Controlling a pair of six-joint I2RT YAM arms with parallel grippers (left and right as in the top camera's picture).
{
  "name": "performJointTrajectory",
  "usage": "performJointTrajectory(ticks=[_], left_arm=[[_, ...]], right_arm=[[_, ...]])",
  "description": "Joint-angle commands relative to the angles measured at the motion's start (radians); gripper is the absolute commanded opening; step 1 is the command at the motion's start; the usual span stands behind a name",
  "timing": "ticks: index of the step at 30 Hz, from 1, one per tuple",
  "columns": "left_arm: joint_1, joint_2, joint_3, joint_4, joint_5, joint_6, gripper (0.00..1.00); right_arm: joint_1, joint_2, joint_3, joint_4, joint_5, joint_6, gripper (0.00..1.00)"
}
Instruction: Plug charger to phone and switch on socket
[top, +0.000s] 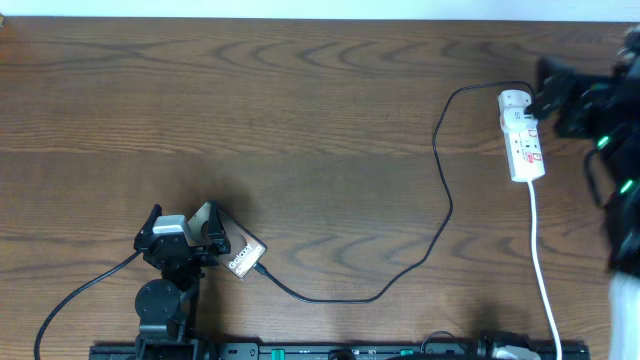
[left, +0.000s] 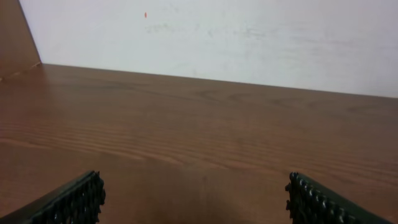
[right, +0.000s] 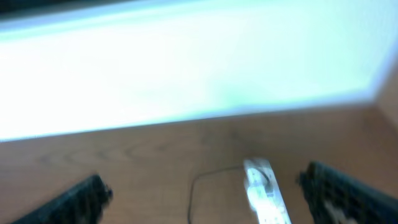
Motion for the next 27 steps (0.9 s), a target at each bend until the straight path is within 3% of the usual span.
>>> performJointTrajectory(ticks=[1, 5, 15, 22, 27], left_arm=[[0.005, -0.006, -0.024, -0.03, 0.002, 0.018, 0.92], [0.005, -0.006, -0.024, -0.03, 0.002, 0.018, 0.92], [0.005, -0.006, -0.024, -0.03, 0.002, 0.018, 0.92], [0.005, -0.006, -0.024, -0.03, 0.001, 0.018, 0.92], [0.005, -0.006, -0.024, -0.03, 0.002, 0.018, 0.92]], right_arm=[[0.089, -0.185, -0.249, 0.215, -0.032, -0.12, 0.99], [0.141, -0.37, -0.538, 0.506, -0.032, -0.232, 0.99], [0.149, -0.77, -1.164, 1.067, -0.109, -0.297, 0.99], [0.149, -0.996, -1.434, 1.109, -0.126, -0.297, 0.99], [0.15, -1.076, -1.439, 0.946, -0.132, -0.305, 0.99]])
